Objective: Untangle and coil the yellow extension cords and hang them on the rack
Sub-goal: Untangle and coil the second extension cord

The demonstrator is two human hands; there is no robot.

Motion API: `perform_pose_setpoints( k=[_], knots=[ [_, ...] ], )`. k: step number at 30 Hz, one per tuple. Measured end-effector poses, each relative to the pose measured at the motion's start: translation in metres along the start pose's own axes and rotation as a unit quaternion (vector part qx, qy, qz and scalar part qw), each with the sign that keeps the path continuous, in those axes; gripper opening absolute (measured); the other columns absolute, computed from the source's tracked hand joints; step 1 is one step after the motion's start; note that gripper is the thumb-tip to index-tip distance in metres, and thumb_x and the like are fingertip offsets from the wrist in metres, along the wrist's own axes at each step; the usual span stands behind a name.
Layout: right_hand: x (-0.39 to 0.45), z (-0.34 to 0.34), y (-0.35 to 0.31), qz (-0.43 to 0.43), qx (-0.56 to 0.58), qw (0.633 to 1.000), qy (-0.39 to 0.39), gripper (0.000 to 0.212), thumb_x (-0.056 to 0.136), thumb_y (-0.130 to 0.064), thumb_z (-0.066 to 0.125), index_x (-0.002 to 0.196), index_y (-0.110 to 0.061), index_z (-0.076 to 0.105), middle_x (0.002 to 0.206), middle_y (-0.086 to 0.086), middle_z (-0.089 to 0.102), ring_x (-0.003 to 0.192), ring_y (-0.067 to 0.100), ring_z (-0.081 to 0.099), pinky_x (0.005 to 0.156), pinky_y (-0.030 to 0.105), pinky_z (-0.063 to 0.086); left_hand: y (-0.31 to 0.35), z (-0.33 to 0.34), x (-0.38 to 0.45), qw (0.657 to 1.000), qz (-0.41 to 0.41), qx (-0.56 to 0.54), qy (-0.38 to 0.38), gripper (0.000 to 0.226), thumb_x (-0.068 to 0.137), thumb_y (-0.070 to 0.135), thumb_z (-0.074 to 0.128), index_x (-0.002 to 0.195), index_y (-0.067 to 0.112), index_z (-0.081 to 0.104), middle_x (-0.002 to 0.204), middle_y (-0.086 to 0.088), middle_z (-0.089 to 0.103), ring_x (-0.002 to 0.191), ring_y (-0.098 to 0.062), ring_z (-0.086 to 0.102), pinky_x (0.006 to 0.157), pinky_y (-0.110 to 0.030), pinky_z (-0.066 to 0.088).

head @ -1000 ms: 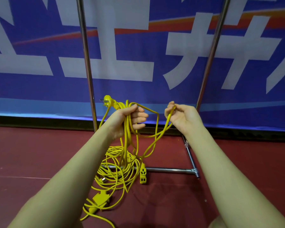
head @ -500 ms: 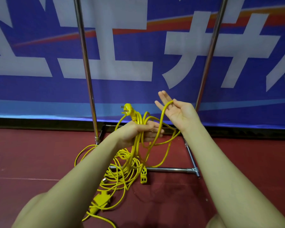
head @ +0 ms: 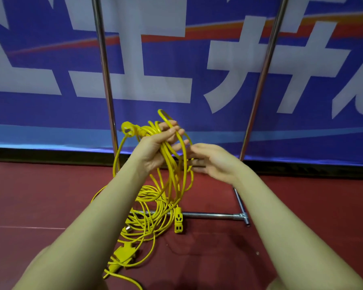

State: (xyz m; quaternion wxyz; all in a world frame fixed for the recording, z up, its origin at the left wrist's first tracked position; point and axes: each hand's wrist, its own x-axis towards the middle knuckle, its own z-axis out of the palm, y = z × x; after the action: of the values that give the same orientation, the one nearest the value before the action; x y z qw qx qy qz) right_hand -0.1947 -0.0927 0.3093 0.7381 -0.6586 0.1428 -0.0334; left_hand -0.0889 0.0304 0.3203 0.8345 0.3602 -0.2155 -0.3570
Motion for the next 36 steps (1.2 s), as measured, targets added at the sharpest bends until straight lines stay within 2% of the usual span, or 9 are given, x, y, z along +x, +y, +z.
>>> perform_pose_setpoints(
  k=[3,7,9,11,17,23,27,30,36],
  knots=[
    [-0.001,0.011,0.006,-0.032,-0.097,0.993,-0.067,0.011,0.094,-0.010,0.052,0.089,-0.014,0.061,0.085,0.004,0.066,0.082,0.016,0.063,0.083,0.027,0.046,0.008,-0.002,0.001,0.999,0.019,-0.037,0.025,0.020,0.096,-0.002,0.042,0.090,0.008,0.058,0.065,0.001,0.067,0.068,-0.010,0.069,0.064,-0.036,0.060],
    [-0.001,0.020,0.005,-0.069,-0.054,0.995,-0.045,0.011,0.096,-0.008,0.049,0.088,-0.012,0.056,0.066,0.001,0.057,0.055,0.014,0.056,0.063,0.027,0.050,0.016,-0.009,0.000,0.999,0.026,-0.043,0.016,0.020,0.097,0.001,0.040,0.101,0.008,0.059,0.082,-0.002,0.072,0.080,-0.014,0.071,0.072,-0.035,0.059],
    [0.000,0.020,0.003,-0.087,-0.018,0.996,0.010,0.016,0.098,-0.010,0.046,0.092,-0.010,0.060,0.058,-0.001,0.049,0.041,0.008,0.041,0.045,0.020,0.040,0.021,-0.015,-0.002,1.000,0.011,-0.029,0.005,0.021,0.097,0.007,0.039,0.105,0.008,0.058,0.092,-0.005,0.073,0.086,-0.019,0.071,0.078,-0.035,0.057],
    [0.000,0.017,-0.001,-0.086,-0.013,0.995,0.038,0.020,0.099,-0.012,0.043,0.094,-0.008,0.062,0.055,-0.001,0.042,0.035,0.004,0.027,0.036,0.016,0.025,0.026,-0.021,-0.002,1.000,-0.015,0.000,0.000,0.024,0.098,0.011,0.037,0.107,0.007,0.058,0.096,-0.007,0.073,0.089,-0.020,0.071,0.084,-0.034,0.054],
    [-0.006,0.018,-0.014,-0.042,-0.108,0.993,-0.022,0.022,0.099,-0.013,0.046,0.096,-0.002,0.064,0.051,-0.001,0.044,0.033,0.002,0.020,0.035,0.014,0.014,0.020,-0.022,-0.003,0.994,-0.076,0.080,-0.006,0.024,0.099,0.013,0.037,0.107,0.005,0.059,0.097,-0.009,0.073,0.090,-0.019,0.070,0.086,-0.031,0.054],
    [-0.007,0.013,-0.007,-0.048,-0.142,0.987,-0.053,0.019,0.095,-0.019,0.051,0.088,-0.005,0.062,0.051,0.003,0.053,0.036,0.007,0.036,0.040,0.017,0.029,0.018,-0.014,-0.001,0.997,-0.032,-0.033,0.066,0.020,0.099,0.007,0.038,0.095,0.001,0.057,0.074,-0.009,0.073,0.068,-0.019,0.072,0.062,-0.031,0.059],
    [-0.004,-0.002,0.005,-0.055,-0.097,0.994,-0.011,0.010,0.093,-0.009,0.054,0.083,-0.008,0.054,0.053,0.000,0.058,0.042,0.008,0.044,0.047,0.017,0.036,0.024,-0.022,0.004,0.991,0.003,-0.094,0.093,0.019,0.099,0.005,0.038,0.097,-0.001,0.056,0.076,-0.011,0.073,0.068,-0.022,0.072,0.065,-0.034,0.059],
    [0.000,-0.003,0.005,-0.107,-0.051,0.993,0.017,0.012,0.093,-0.004,0.053,0.081,-0.007,0.054,0.058,0.005,0.063,0.038,0.009,0.046,0.041,0.017,0.033,0.024,-0.024,0.004,0.993,0.000,-0.087,0.076,0.022,0.100,0.010,0.037,0.101,0.001,0.057,0.082,-0.010,0.074,0.074,-0.020,0.072,0.068,-0.033,0.058],
    [0.001,0.014,0.001,-0.128,-0.146,0.981,-0.026,0.013,0.094,-0.005,0.052,0.084,-0.001,0.061,0.064,0.010,0.063,0.039,0.009,0.048,0.037,0.015,0.032,0.014,-0.009,-0.001,0.996,-0.030,-0.066,0.047,0.023,0.101,0.011,0.036,0.096,0.001,0.057,0.079,-0.010,0.073,0.072,-0.020,0.072,0.066,-0.033,0.059]
  ],
)
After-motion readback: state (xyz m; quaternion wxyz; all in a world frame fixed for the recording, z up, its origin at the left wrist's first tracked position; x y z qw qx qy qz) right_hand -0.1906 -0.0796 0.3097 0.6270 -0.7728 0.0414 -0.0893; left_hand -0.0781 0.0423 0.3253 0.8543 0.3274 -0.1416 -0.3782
